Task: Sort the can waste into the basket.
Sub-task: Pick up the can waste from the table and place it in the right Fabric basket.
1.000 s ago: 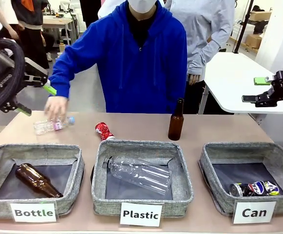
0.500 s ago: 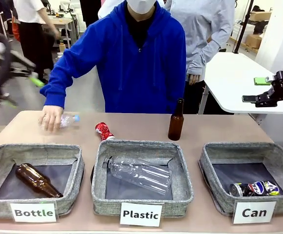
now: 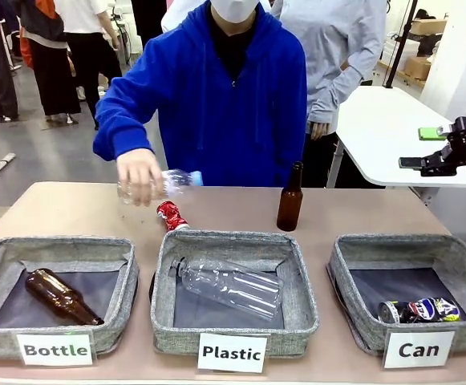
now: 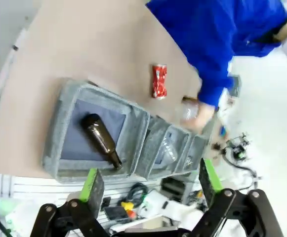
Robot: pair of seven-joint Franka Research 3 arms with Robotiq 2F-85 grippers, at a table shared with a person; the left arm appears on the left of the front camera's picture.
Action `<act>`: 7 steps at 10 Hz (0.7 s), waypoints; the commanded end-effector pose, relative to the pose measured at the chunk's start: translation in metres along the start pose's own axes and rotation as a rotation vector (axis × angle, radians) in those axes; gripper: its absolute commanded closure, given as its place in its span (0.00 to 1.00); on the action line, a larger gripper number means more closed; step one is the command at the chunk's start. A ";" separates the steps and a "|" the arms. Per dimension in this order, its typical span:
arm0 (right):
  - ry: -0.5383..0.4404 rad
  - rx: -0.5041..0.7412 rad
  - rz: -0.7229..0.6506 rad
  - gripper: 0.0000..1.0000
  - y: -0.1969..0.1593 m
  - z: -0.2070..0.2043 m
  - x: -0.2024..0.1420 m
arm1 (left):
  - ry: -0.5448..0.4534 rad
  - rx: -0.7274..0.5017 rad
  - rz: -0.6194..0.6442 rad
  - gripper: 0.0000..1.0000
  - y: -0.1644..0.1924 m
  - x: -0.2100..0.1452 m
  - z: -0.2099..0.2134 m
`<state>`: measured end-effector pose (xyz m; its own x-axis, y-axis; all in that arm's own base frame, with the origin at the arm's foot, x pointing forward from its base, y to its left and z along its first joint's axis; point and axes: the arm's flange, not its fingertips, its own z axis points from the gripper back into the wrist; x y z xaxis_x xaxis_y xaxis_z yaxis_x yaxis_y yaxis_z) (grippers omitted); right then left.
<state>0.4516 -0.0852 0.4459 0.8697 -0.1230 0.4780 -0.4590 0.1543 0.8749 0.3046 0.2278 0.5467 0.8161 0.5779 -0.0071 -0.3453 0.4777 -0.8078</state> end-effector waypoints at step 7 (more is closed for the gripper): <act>0.010 -0.001 0.015 0.00 0.003 0.001 -0.003 | 0.088 0.064 0.014 0.00 -0.072 0.008 -0.107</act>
<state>0.4517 -0.0845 0.4459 0.8698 -0.1216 0.4781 -0.4593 0.1540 0.8748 0.3752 0.1493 0.5410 0.8573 0.5075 -0.0867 -0.3653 0.4808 -0.7971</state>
